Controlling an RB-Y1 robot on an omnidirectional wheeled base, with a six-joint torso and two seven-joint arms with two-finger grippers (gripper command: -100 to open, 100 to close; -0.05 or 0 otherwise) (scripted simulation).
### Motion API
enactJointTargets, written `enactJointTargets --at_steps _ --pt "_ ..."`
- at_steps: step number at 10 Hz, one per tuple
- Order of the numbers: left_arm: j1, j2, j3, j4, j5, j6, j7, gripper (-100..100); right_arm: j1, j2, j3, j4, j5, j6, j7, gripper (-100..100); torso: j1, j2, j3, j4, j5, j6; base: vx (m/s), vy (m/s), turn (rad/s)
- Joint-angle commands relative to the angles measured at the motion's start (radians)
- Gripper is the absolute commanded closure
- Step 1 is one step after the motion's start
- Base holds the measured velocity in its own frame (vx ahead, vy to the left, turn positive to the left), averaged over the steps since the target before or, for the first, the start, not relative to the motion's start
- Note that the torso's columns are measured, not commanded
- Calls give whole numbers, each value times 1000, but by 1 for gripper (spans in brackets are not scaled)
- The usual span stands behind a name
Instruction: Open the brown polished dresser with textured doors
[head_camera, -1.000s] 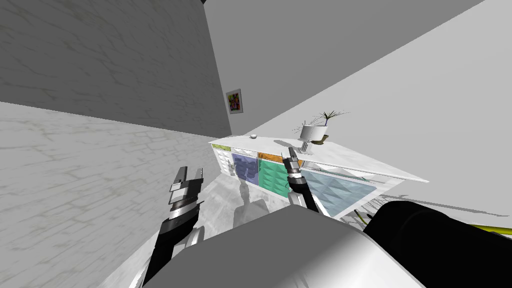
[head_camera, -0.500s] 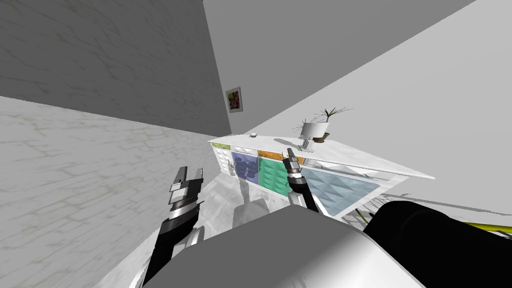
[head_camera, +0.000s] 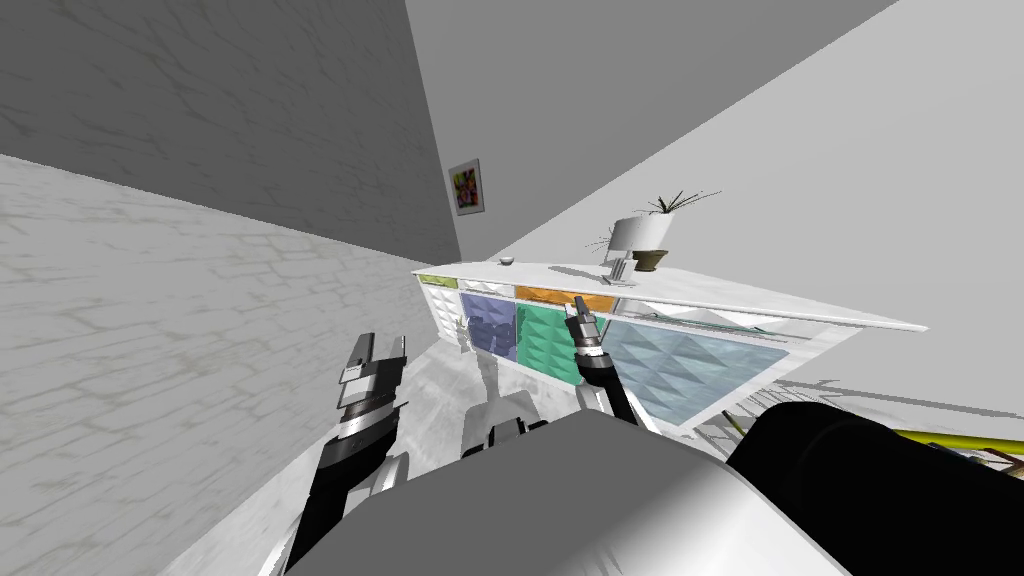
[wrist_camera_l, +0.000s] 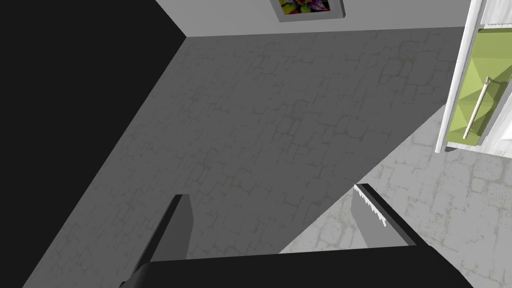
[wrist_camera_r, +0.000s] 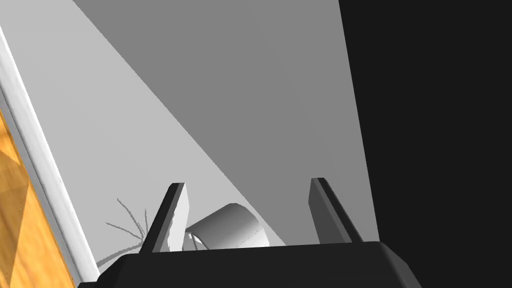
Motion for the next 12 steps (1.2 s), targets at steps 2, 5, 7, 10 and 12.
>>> enactJointTargets --at_steps 2,5,7,10,12 --pt "0 0 0 0 0 0 0 0 -18 -97 0 20 31 10 39 -100 1 43 -89 43 0 0 13 22 5" --pt "0 0 0 0 0 0 0 0 -50 -162 0 52 85 26 106 -100 0 46 -94 47 0 0 25 35 7" --pt "0 0 0 0 0 0 0 0 -77 -191 -1 78 132 39 163 -100 1 46 -94 47 0 0 37 55 10" --pt "0 0 0 0 0 0 0 0 -107 -214 -1 107 187 55 233 -100 0 46 -94 47 0 0 38 59 9" --pt "0 0 0 1 0 0 0 0 -142 -233 -2 139 248 72 296 -100 -1 48 -93 47 0 0 32 45 12"
